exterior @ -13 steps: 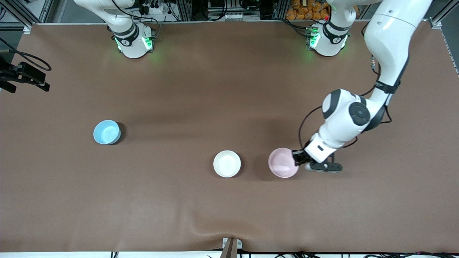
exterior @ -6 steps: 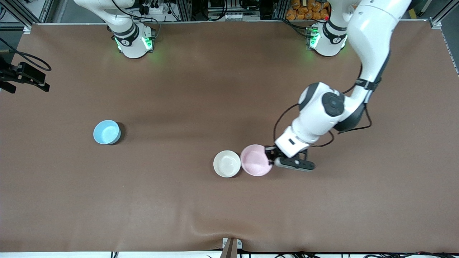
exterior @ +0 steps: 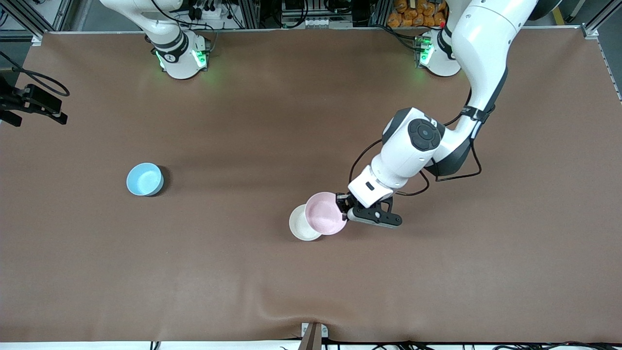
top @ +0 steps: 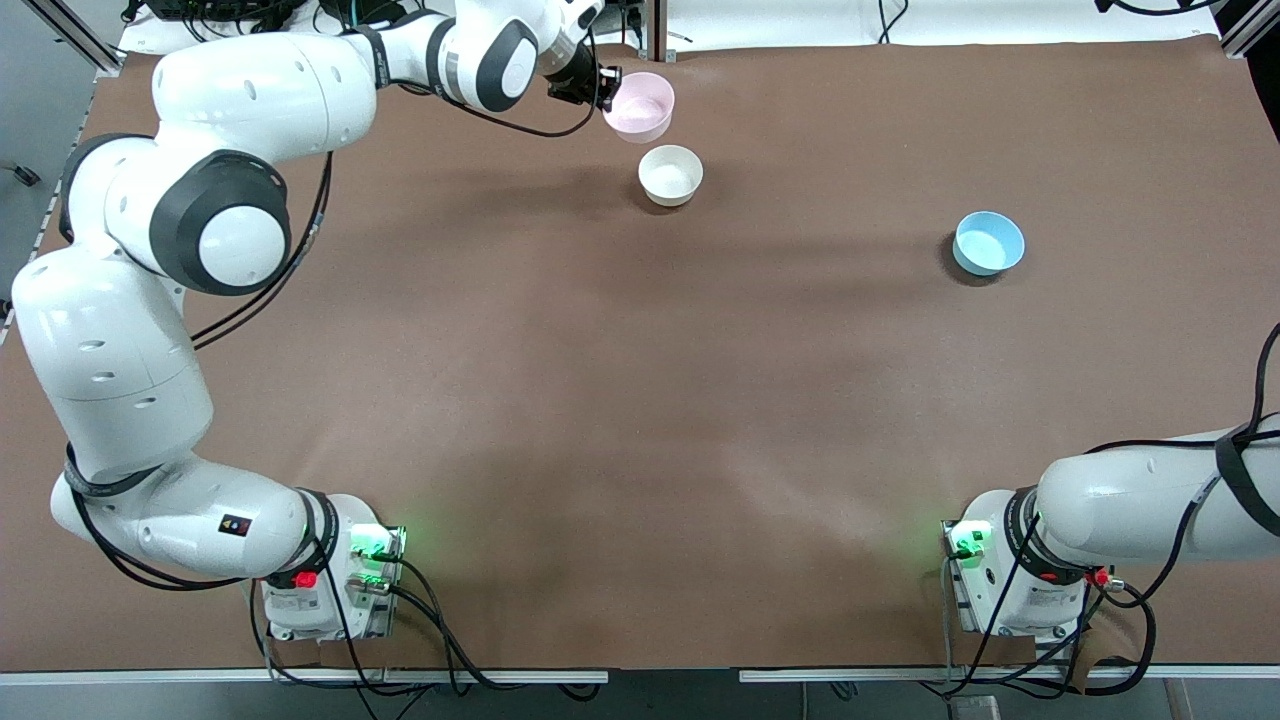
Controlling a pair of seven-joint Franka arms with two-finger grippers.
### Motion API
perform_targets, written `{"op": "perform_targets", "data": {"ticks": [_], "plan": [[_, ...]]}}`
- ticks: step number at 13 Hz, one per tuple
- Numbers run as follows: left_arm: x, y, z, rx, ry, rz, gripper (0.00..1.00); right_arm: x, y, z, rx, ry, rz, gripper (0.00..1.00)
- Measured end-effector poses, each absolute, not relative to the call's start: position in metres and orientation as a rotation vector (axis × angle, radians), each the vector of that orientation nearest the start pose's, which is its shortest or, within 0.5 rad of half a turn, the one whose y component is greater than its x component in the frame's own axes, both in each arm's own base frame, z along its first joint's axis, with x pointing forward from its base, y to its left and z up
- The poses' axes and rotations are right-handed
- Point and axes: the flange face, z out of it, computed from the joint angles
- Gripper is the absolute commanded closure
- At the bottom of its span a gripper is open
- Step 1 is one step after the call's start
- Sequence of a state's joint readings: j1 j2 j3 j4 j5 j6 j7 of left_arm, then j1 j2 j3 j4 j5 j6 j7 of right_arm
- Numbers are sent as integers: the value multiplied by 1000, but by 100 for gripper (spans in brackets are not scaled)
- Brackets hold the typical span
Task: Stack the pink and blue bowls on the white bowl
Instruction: 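Carry the pink bowl with the left gripper over the white bowl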
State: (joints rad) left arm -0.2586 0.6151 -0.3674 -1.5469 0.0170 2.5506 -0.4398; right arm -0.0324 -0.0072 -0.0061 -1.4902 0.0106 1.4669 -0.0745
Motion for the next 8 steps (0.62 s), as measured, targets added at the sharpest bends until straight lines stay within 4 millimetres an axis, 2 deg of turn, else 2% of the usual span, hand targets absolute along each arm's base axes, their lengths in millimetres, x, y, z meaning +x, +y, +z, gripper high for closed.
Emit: {"op": "perform_targets", "data": {"ticks": [3, 8], "plan": [[624, -411, 351, -3492, 102, -484, 100, 541, -20, 657, -3129, -58, 24, 0], [621, -427, 341, -3480, 76, -478, 100, 541, -20, 657, -3129, -58, 25, 0]]}}
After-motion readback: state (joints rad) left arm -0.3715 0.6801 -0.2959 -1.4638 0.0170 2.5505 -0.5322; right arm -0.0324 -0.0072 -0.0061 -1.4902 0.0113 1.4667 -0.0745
